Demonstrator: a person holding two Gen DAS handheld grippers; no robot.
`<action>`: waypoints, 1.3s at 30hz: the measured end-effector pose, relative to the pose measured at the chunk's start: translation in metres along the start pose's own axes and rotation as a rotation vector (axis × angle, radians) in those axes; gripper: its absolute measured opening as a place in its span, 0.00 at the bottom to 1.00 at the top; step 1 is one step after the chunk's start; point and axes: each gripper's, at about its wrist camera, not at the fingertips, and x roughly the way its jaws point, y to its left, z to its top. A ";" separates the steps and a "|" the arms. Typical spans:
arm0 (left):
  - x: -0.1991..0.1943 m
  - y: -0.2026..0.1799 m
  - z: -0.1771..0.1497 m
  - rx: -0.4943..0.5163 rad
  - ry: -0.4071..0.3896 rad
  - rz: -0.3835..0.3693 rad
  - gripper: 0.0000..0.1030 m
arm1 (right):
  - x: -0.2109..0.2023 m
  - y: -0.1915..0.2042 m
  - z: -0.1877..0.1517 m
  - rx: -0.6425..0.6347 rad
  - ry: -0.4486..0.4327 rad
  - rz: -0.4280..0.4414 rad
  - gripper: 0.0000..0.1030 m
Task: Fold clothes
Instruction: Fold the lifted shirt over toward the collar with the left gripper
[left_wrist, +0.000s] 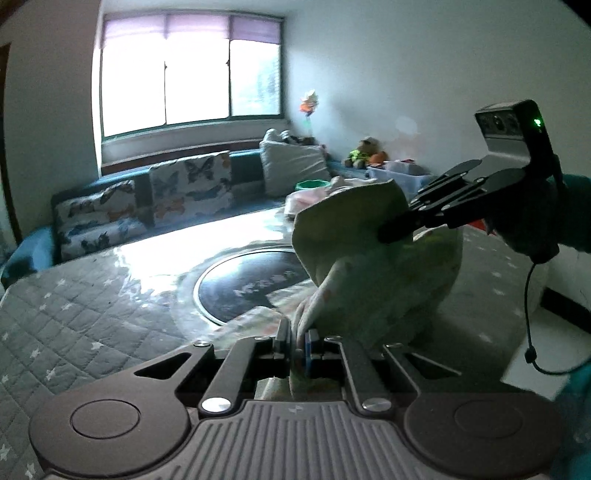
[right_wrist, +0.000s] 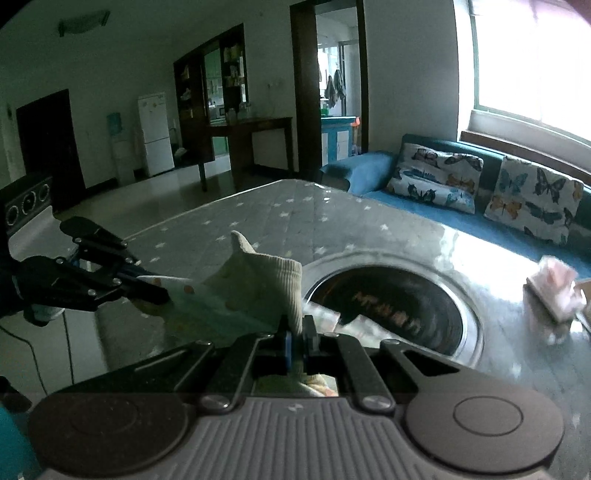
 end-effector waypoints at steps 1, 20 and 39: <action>0.006 0.006 0.002 -0.010 0.008 0.009 0.07 | 0.008 -0.005 0.004 -0.001 0.001 -0.001 0.04; 0.118 0.105 -0.007 -0.319 0.226 0.107 0.09 | 0.175 -0.077 0.003 0.118 0.105 -0.077 0.15; 0.130 0.125 0.001 -0.422 0.272 0.143 0.18 | 0.117 -0.091 -0.050 0.217 0.115 -0.213 0.19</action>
